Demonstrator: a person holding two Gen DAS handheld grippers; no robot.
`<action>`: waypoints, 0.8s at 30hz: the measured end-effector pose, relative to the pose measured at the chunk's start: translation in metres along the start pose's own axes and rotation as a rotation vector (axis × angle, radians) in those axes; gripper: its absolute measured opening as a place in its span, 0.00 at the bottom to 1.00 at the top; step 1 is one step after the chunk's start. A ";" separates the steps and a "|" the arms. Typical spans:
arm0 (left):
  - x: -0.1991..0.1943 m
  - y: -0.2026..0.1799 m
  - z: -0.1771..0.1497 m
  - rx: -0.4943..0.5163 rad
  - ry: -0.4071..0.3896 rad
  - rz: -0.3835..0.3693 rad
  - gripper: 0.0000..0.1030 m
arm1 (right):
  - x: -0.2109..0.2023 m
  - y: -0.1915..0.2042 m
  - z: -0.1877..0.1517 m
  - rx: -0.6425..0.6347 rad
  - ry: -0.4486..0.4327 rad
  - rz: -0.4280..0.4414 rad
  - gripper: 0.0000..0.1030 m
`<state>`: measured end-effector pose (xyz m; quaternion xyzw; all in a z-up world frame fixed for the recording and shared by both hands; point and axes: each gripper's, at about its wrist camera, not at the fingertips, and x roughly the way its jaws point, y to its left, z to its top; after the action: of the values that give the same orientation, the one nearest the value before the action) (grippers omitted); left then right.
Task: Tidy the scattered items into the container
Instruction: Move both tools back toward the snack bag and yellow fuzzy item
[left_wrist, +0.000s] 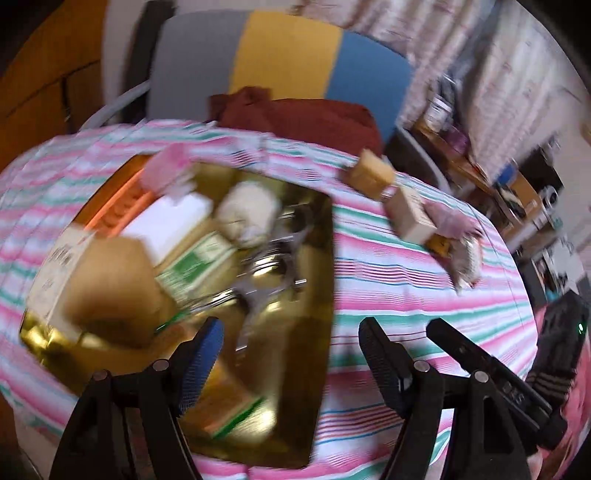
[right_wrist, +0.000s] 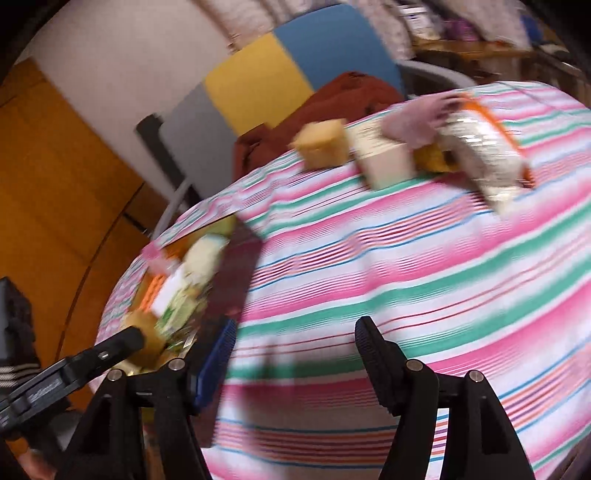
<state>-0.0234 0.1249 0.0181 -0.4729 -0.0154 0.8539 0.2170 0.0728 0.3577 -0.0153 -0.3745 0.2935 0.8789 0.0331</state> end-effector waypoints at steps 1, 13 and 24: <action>0.003 -0.010 0.002 0.027 0.001 -0.014 0.75 | -0.003 -0.012 0.004 0.014 -0.012 -0.027 0.66; 0.085 -0.099 -0.005 0.209 0.098 -0.110 0.75 | -0.017 -0.112 0.054 0.090 -0.080 -0.204 0.72; 0.104 -0.096 -0.017 0.166 0.144 -0.097 0.75 | -0.007 -0.134 0.137 -0.039 -0.199 -0.213 0.72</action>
<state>-0.0234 0.2484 -0.0521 -0.5119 0.0481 0.8047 0.2968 0.0272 0.5431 -0.0014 -0.3151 0.2300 0.9088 0.1479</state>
